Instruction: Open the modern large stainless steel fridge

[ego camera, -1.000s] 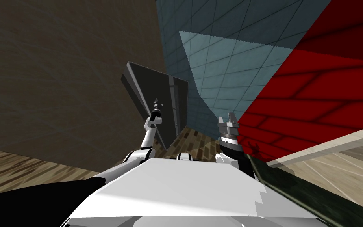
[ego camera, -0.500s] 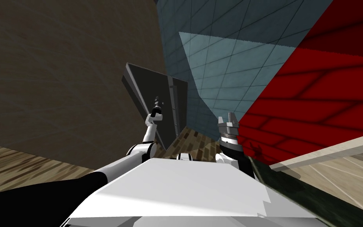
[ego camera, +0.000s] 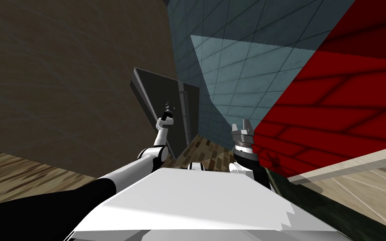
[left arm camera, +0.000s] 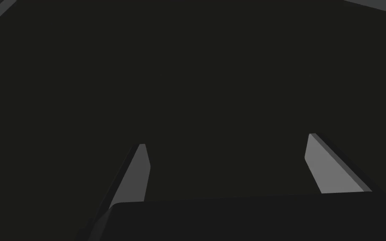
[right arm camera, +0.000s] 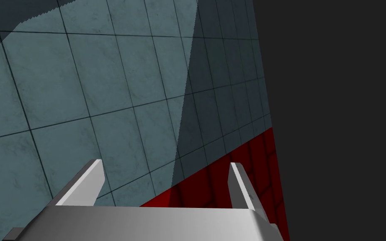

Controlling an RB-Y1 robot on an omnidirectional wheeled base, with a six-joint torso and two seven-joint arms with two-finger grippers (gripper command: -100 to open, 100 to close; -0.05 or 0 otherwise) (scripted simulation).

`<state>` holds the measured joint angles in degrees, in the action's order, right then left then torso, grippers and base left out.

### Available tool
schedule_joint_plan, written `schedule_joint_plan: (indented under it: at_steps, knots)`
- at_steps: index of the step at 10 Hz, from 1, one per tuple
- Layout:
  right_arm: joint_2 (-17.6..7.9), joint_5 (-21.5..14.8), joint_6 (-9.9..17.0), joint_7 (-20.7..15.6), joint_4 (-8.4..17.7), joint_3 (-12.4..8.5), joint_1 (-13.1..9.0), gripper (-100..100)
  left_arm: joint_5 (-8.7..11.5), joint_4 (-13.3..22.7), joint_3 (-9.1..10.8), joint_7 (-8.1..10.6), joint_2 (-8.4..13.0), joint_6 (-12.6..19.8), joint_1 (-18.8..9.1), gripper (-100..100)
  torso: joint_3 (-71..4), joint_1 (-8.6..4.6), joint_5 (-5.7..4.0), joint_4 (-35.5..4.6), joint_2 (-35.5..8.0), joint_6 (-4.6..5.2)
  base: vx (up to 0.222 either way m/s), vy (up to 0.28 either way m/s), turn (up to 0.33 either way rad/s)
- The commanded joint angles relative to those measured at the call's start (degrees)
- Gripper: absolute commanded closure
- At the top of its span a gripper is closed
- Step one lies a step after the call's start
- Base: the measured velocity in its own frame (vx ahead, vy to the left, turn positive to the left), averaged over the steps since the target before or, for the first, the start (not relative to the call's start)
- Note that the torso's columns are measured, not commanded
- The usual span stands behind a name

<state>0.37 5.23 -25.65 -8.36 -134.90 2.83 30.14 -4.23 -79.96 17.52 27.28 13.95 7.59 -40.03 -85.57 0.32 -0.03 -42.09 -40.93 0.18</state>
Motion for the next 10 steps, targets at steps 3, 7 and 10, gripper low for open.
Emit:
schedule_joint_plan:
  at_steps: [3, 7, 10]
  knots:
    - [0.0, 0.0, 0.0, 0.0, 0.0, 0.0, 0.01, 0, -0.49, 3.48, 1.23, 1.72, 0.6, 4.12, -6.7, -100, -0.14, 0.0, 0.01, 0.12, 0.16, 0.04, 0.026, -0.048, 0.018]
    - [-0.01, 0.0, 0.0, 0.0, 0.0, -0.01, 0.01, 0, -0.93, 9.31, 2.59, 4.61, 1.58, 9.96, -12.34, -100, -0.05, 0.15, 0.06, 0.09, -0.02, 0.03, 0.01, -0.037, 0.02]
    - [-0.01, 0.0, 0.0, 0.0, 0.0, -0.01, 0.01, 0, -1.15, 12.59, 3.21, 5.92, 2.07, 13.38, -16.79, -100, -0.16, 0.13, 0.06, 0.16, 0.12, 0.06, 0.017, -0.033, 0.011]
